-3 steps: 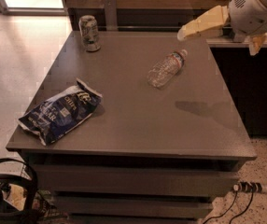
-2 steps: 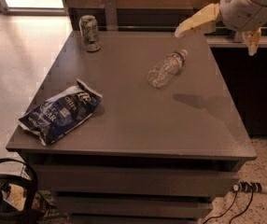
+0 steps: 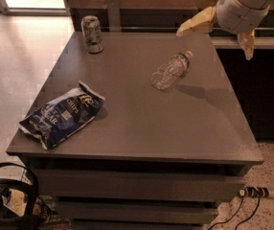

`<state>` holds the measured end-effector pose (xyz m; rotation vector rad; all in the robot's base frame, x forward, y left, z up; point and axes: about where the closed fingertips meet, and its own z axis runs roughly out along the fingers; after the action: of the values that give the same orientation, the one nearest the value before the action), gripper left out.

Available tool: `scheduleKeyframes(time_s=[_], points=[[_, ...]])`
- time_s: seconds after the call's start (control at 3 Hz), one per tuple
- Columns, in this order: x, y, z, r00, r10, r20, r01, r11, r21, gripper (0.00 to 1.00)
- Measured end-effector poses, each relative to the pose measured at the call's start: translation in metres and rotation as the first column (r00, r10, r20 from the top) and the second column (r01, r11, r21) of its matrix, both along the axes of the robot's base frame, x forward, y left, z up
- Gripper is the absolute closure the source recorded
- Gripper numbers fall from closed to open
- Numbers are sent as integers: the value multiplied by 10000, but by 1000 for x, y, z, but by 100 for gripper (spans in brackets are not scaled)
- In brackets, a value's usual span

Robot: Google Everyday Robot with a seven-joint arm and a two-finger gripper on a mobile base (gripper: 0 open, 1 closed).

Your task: Place water bottle upright

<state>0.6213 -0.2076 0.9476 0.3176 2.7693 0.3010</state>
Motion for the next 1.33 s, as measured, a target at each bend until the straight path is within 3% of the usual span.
scheduleKeyframes(time_s=[0.33,0.67,1.0,1.33], points=[[23,0,-19,9978,-635,-193,643,9969,451,0],[25,1,-19,9973,-684,-251,695,9965,461,0],[49,9,-31,9848,-1388,-1047,1443,9885,461,0],[63,18,-42,9626,-2179,-1613,2255,9738,301,0]])
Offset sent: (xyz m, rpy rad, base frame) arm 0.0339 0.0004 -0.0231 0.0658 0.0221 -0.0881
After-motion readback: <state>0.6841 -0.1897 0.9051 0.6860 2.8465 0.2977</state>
